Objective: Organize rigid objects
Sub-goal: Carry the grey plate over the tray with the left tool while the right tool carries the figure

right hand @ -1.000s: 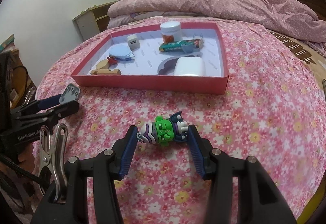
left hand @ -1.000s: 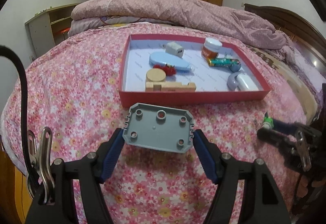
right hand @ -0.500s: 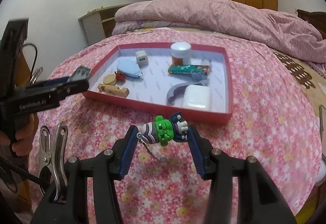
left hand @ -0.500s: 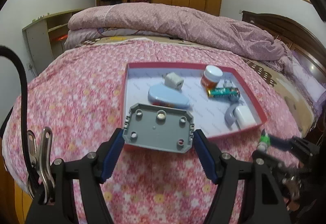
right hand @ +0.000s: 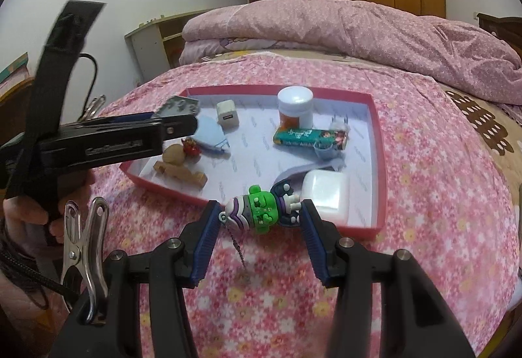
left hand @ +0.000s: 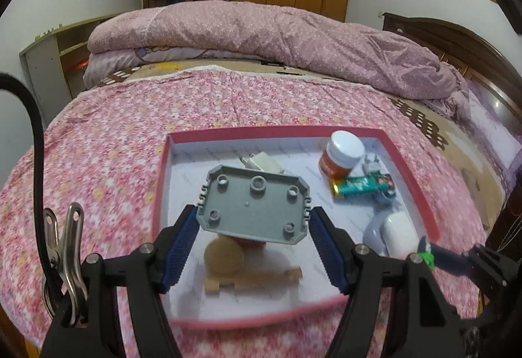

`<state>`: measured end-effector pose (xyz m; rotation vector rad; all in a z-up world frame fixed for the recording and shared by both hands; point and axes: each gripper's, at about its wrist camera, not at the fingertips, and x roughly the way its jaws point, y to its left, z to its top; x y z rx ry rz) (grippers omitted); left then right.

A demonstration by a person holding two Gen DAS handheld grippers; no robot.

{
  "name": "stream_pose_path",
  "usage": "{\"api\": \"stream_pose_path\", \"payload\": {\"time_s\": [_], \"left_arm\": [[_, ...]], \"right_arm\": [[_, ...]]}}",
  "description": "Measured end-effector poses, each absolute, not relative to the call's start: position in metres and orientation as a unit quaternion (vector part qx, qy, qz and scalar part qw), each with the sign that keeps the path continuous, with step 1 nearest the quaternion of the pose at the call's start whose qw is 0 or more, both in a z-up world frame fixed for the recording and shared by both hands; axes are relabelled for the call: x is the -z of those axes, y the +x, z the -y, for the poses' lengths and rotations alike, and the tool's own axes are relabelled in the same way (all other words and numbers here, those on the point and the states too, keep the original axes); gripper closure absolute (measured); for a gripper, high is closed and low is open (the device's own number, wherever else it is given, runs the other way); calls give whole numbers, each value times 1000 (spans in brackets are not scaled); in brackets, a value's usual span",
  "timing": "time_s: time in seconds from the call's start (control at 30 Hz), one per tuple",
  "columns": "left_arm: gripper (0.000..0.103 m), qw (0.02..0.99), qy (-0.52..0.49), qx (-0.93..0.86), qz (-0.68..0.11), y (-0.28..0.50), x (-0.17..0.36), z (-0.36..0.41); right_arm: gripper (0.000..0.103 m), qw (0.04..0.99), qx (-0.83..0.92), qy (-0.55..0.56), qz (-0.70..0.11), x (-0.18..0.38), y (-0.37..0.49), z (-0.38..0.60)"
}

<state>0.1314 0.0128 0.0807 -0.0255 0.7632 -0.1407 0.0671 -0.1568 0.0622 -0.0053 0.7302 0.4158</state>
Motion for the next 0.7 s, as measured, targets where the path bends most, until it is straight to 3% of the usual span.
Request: {"api": "stream_pose_path", "payload": {"time_s": [0.7], "left_arm": [[30,916,-26,63,-396,195,-57,-17]], "right_arm": [[52,904,-219,-8,-368,-51,129,128]]}}
